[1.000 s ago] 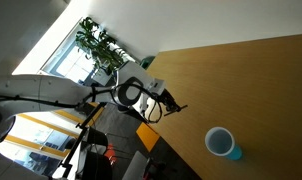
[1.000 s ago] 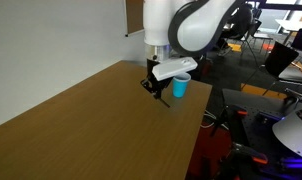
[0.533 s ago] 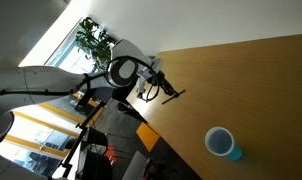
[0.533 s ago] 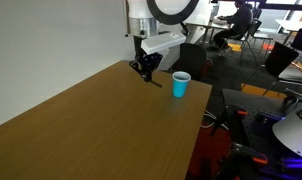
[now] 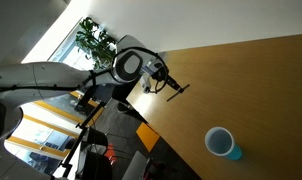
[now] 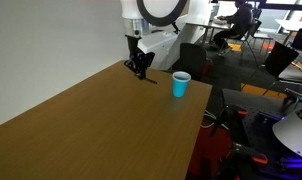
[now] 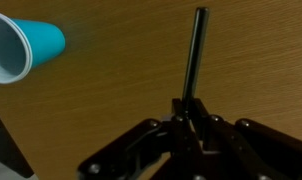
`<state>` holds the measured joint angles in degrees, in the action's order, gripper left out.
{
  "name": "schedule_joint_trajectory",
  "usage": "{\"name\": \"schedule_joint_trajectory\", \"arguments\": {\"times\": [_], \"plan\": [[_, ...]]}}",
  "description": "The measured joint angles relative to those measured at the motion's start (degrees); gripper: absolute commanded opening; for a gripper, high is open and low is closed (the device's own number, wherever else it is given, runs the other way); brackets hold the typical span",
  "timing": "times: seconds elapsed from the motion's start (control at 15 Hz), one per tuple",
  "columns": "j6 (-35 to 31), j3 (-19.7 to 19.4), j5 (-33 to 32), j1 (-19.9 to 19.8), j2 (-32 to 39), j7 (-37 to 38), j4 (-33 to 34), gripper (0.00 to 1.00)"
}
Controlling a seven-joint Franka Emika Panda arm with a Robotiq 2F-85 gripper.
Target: Put the pen in the blue cup
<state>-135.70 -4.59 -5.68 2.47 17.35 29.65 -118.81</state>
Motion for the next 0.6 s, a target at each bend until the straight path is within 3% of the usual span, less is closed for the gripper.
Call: {"name": "schedule_joint_trajectory", "arguments": {"times": [0.6], "plan": [[0.01, -1.13, -1.16, 0.09, -1.24, -0.99, 0.53, 0.03]]}}
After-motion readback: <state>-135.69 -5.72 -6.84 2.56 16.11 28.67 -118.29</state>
